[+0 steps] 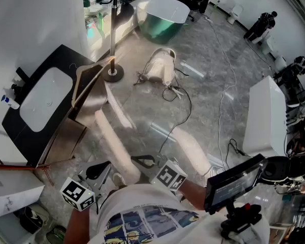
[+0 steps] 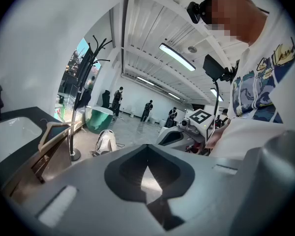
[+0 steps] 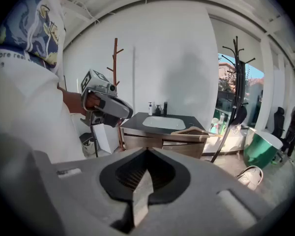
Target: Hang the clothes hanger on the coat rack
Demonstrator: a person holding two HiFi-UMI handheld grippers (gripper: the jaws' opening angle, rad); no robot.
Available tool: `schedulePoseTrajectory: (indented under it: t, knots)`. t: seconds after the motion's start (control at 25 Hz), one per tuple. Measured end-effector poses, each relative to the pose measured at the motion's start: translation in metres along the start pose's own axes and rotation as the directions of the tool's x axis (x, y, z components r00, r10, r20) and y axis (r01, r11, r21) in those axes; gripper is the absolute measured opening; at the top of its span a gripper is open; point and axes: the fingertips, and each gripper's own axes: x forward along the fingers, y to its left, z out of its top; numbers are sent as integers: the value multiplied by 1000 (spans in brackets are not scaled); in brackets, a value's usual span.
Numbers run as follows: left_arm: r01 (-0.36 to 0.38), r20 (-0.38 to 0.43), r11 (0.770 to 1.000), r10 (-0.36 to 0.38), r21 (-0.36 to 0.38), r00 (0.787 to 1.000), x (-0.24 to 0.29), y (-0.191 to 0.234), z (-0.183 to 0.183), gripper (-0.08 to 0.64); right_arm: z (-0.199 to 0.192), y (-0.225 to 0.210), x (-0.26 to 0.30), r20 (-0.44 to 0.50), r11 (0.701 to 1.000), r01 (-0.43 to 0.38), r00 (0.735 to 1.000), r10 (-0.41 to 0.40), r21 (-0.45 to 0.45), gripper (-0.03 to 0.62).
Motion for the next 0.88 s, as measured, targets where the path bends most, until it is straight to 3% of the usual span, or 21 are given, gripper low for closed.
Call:
schedulePoseTrajectory:
  t: [0.16,0.4,0.68,0.88]
  knots:
    - [19,21,1000,-19,9,1000,3,1,8,2,8,1,1,-4,1000,3,1000,-3,-17,2]
    - [51,46,998,-53,42,998,30,1,28,2,12,-33,-3,14,999,35,999,-35,-19,2]
    - [-14,32,999,13,43,999,72,28,56,2,28,-98,-4,53,998,-4,999,7,-63,2]
    - [-48,55,998,46,40,997,120,39,72,2,14,-146,-15,49,994,-48,997,53,-93,3]
